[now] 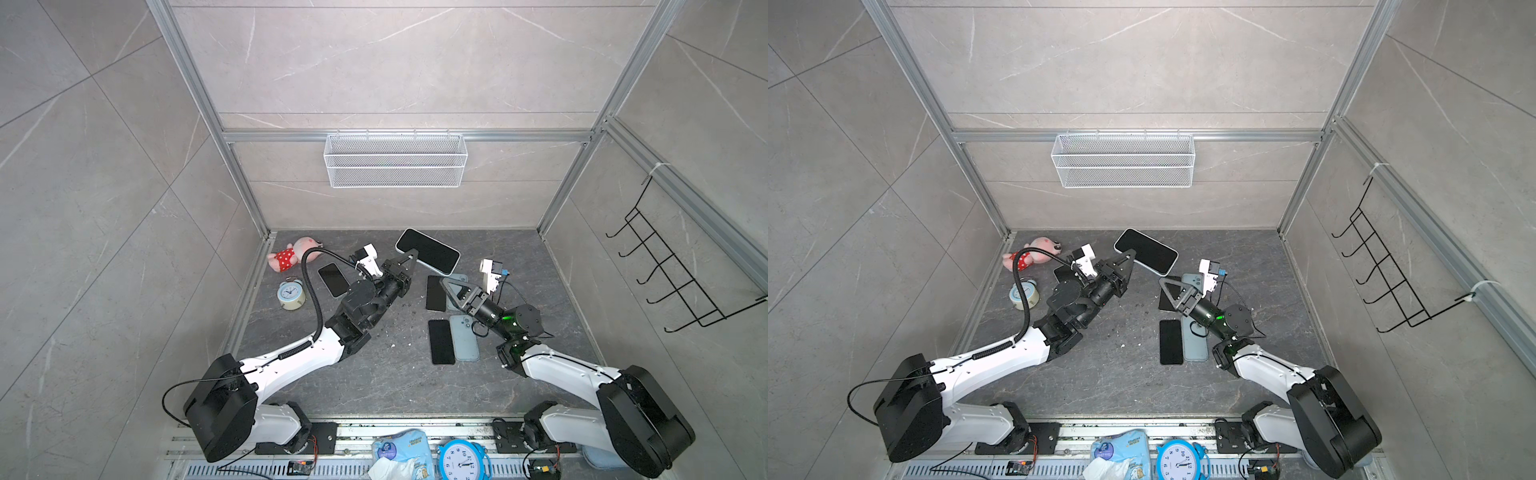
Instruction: Take the phone out of the phone case
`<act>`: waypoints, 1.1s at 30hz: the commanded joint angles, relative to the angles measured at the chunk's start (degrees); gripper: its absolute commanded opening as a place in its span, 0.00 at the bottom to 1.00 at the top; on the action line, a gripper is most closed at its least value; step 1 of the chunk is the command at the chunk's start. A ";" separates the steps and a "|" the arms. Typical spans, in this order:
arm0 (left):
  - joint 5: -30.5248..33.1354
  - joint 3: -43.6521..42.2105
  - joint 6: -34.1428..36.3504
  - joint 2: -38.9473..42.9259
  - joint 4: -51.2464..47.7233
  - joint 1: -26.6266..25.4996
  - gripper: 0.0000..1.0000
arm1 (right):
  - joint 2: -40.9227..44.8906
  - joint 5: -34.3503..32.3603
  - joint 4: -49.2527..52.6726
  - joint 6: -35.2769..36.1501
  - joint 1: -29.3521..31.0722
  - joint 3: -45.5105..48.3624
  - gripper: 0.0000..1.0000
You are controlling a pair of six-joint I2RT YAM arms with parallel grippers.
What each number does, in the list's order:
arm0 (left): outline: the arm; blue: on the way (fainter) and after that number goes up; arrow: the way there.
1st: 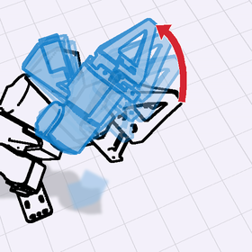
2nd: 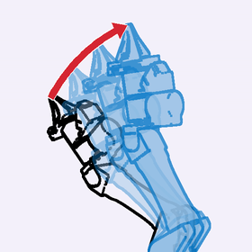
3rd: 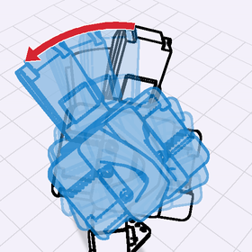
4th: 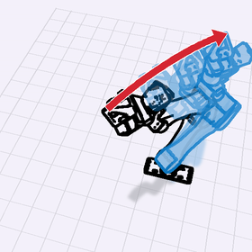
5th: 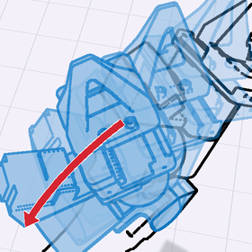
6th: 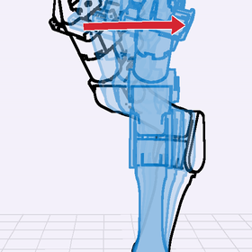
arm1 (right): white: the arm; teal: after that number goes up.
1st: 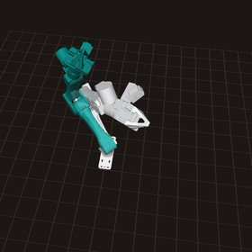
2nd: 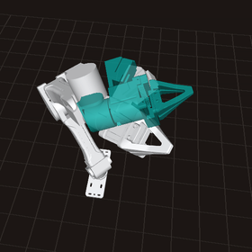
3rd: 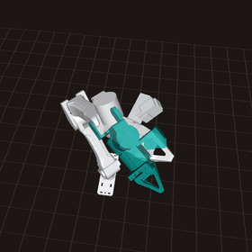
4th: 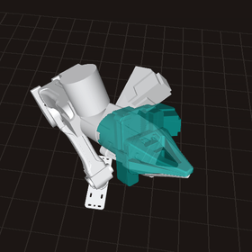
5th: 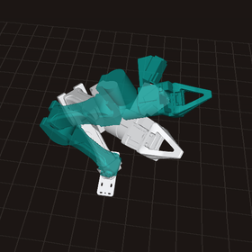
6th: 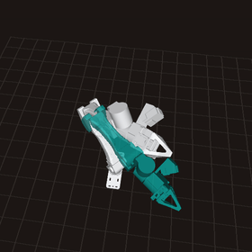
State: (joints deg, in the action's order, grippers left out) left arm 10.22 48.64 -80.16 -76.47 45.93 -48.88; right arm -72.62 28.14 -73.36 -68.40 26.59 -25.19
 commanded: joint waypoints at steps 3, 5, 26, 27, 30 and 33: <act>-4.33 3.00 2.63 -0.48 6.69 -3.11 0.00 | -2.37 -3.01 -1.69 -3.22 -0.66 -2.62 0.56; -4.51 3.06 2.81 -0.85 7.10 -3.62 0.00 | -3.12 -4.03 -1.91 -4.35 -0.89 -2.57 0.56; 0.98 2.09 4.76 2.24 4.12 -3.26 0.00 | 11.30 -3.94 -3.03 -7.00 -0.99 11.37 0.57; 1.03 2.08 4.76 1.90 4.34 -3.29 0.00 | 12.68 -3.52 -1.65 -6.62 -0.69 10.93 0.57; 1.29 2.23 4.54 0.94 5.19 -3.28 0.00 | 15.75 -3.38 0.45 -6.43 -0.39 10.40 0.57; 1.12 2.50 4.14 0.28 5.61 -3.37 0.00 | 16.83 -3.29 3.96 -5.22 -0.39 9.55 0.58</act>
State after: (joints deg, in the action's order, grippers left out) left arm 10.41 48.95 -76.69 -76.23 45.01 -52.38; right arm -56.55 24.01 -73.38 -75.18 25.91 -14.04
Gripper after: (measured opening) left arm 0.116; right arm 0.574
